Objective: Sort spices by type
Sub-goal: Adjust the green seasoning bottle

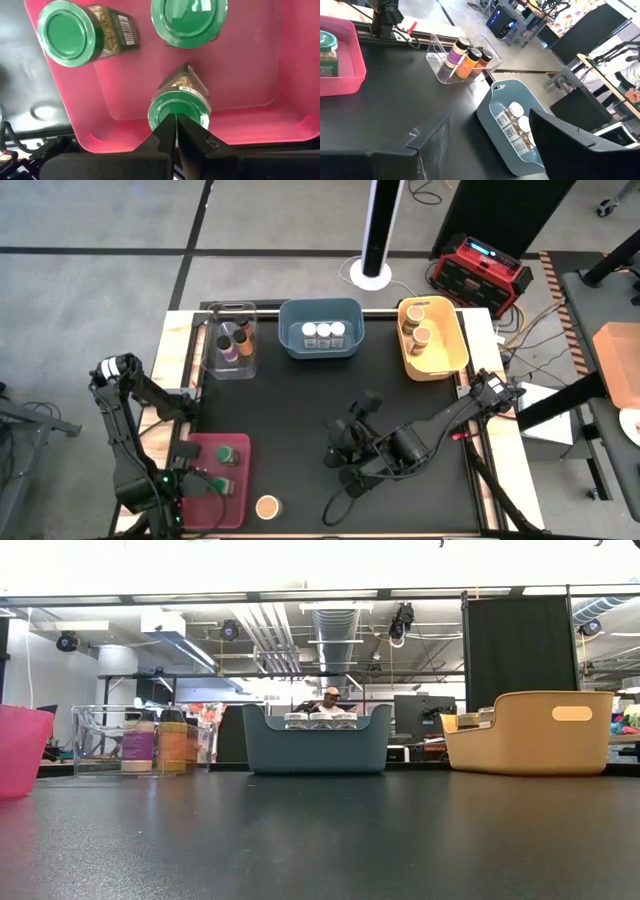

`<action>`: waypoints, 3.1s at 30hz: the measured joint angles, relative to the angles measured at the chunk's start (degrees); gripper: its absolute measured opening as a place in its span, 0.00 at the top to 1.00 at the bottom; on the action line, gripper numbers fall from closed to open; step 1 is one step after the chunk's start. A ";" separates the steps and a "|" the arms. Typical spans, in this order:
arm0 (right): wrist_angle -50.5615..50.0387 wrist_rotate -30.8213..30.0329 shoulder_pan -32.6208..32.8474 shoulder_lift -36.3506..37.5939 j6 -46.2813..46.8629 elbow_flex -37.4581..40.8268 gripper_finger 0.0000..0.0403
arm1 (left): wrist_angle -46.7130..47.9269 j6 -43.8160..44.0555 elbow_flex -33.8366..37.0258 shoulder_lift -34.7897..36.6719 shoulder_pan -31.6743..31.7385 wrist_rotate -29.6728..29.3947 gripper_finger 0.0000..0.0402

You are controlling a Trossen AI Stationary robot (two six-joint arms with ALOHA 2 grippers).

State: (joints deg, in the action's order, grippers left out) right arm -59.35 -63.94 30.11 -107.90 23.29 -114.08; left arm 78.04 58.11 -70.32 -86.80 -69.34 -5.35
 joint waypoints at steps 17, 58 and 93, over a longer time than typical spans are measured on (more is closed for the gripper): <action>0.11 0.00 0.00 0.00 0.00 0.00 0.35 | -4.99 -4.09 0.58 -0.20 0.00 -2.00 1.00; 1.14 0.02 -0.02 0.00 -0.79 0.00 0.38 | -1.05 1.27 0.71 -0.22 0.00 -4.66 1.00; 1.43 0.03 -0.02 0.00 -0.83 0.00 0.38 | -2.20 1.65 3.71 1.81 0.00 -1.84 1.00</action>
State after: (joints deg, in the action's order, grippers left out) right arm -57.93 -63.91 30.09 -107.90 22.46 -114.08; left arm 75.84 59.76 -66.61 -85.00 -69.34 -7.19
